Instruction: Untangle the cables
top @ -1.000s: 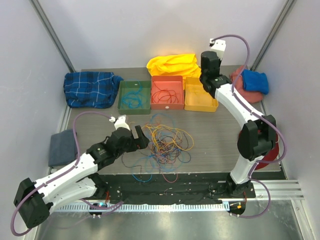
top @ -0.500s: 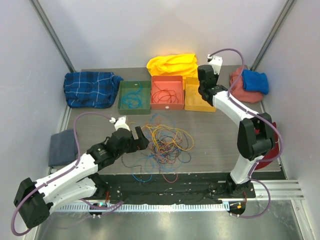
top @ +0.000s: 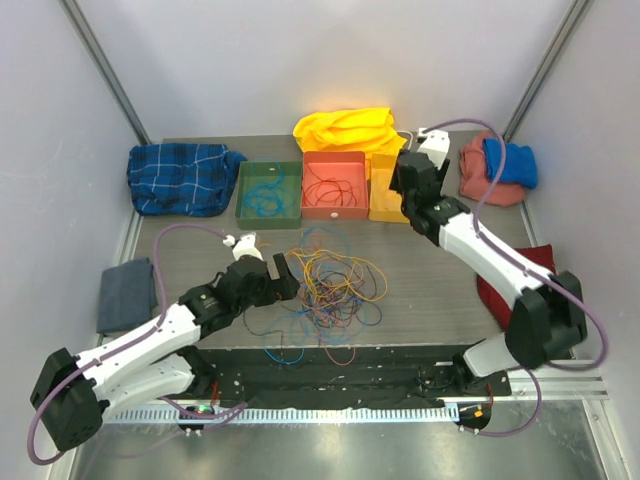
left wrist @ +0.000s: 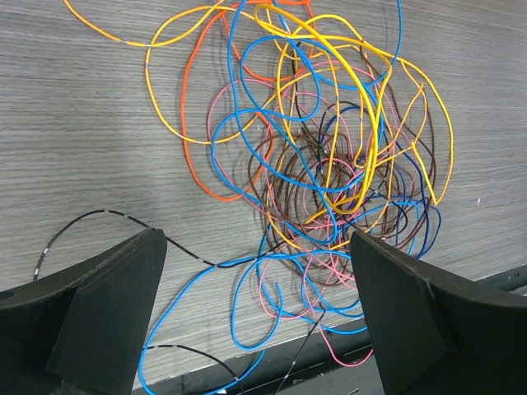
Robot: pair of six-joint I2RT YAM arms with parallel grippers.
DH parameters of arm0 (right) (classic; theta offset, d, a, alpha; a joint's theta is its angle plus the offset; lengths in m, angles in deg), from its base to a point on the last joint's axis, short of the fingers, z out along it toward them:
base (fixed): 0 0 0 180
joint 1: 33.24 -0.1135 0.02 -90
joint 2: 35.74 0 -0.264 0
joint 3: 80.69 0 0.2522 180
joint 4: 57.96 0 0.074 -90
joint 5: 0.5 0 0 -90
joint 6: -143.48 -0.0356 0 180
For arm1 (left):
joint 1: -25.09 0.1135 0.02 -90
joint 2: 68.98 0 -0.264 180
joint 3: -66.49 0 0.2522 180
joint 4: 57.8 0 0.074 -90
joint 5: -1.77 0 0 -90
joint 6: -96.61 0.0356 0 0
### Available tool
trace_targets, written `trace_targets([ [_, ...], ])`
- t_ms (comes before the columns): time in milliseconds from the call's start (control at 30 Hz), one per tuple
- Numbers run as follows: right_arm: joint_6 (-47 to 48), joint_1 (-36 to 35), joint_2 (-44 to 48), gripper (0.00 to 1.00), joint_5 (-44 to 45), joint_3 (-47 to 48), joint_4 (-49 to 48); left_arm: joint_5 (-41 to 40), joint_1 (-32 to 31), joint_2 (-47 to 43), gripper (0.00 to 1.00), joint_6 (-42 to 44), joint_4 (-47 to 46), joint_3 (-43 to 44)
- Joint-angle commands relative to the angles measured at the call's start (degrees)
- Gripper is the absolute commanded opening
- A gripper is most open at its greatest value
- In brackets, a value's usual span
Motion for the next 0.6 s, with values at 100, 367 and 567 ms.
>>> trace_targets([
  [100, -5.94, -14.54, 10.63, 0.63, -11.71, -15.78, -2.21, -0.09, -0.03, 0.71, 1.00, -0.98, -3.82, 0.28],
  [367, -9.99, -23.34, 8.27, 0.61, -16.02, -22.84, -6.52, -2.54, -0.12, -0.78, 1.00, -2.30, -2.16, 0.63],
  [567, -7.36, -25.46, 5.63, 0.61, -18.21, -19.94, -10.65, -10.28, -0.03, -8.69, 1.00, -3.53, 2.41, 0.11],
])
